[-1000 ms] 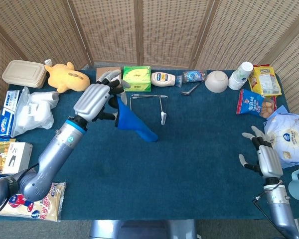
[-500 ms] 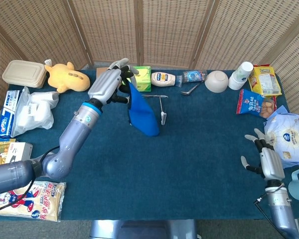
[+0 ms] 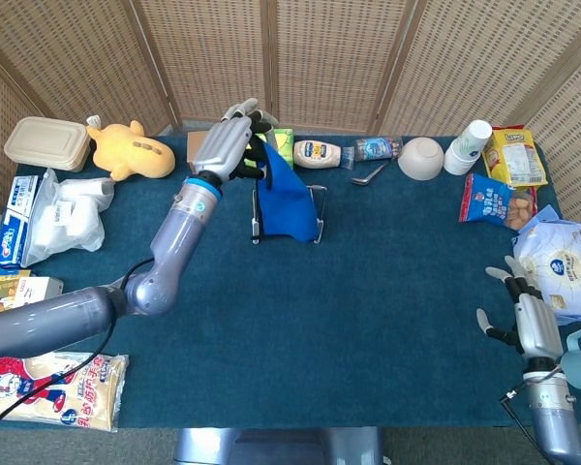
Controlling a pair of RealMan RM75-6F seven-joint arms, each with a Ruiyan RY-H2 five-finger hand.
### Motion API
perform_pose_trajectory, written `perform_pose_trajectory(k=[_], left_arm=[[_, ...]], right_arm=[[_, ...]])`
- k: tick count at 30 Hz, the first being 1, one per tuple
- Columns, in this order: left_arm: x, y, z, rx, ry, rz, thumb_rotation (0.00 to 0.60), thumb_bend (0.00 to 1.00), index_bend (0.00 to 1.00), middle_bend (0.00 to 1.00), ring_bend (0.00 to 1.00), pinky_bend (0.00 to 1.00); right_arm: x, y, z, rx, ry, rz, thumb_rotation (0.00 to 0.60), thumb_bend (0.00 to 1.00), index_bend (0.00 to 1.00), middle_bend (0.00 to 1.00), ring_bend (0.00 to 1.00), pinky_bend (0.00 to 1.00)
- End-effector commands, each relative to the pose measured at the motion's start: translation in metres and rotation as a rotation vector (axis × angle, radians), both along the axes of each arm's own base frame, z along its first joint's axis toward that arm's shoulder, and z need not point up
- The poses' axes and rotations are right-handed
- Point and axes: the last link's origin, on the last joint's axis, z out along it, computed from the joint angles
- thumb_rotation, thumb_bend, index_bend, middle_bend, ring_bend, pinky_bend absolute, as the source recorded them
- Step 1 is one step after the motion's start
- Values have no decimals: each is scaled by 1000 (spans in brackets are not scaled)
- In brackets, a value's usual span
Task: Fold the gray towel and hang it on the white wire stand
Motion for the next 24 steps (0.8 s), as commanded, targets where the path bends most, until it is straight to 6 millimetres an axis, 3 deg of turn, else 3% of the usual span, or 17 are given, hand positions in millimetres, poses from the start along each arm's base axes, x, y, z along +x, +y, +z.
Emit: perform_pose_trajectory(k=[1,16,24], left_arm=[[11,10,-15,-6,-6,6,600,579,771,274,62,0],[21,42,-39,50,18,55,600,579,768,272,58,0],[16,53,-59,76,110,74,600,578,759,265,52,0]], right_arm=[[0,0,0,0,0,-1,600,361,197,46,0,0],[-3,4,4,-4,1,-24,600,359,194,46,0,0],[-4,7,8,-13,-2,-30,600,359,194,46,0,0]])
